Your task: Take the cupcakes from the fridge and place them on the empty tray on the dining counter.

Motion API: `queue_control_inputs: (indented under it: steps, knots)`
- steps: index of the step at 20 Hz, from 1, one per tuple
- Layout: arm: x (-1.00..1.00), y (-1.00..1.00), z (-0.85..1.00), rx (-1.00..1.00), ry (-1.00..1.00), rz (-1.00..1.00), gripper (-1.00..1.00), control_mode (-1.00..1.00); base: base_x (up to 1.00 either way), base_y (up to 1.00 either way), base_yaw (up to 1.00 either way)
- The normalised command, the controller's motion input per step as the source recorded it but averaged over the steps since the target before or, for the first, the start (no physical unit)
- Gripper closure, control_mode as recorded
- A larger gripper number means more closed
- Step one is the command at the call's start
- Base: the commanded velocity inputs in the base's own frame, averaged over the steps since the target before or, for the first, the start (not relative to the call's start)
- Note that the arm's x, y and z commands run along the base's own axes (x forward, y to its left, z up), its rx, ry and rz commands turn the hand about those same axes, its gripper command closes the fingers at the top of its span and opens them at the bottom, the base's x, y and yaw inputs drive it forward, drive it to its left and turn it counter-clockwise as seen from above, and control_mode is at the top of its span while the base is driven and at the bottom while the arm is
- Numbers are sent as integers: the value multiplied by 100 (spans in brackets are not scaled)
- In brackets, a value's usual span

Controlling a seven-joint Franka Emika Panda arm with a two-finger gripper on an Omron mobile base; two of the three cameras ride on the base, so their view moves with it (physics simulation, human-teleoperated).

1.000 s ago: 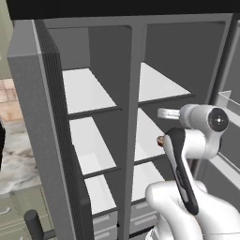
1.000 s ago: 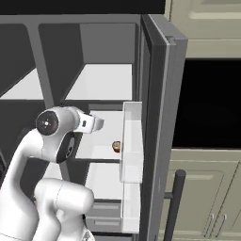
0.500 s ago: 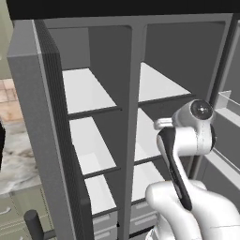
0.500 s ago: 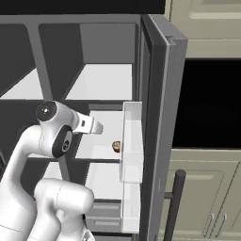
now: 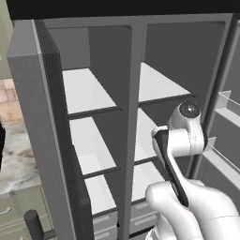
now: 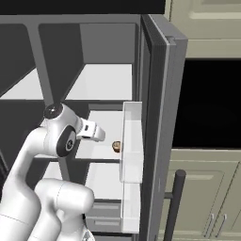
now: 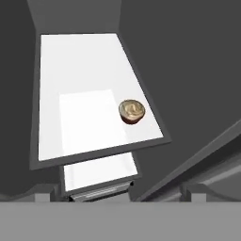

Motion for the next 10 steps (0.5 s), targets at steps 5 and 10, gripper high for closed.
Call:
queue_control_inputs:
  steps: [5,10]
  knots:
    - [14,-12,-35,0,12,1,-100,-100,0,0,0]
    - [26,-26,-17,0,2,0,-100,-100,0,0,0]
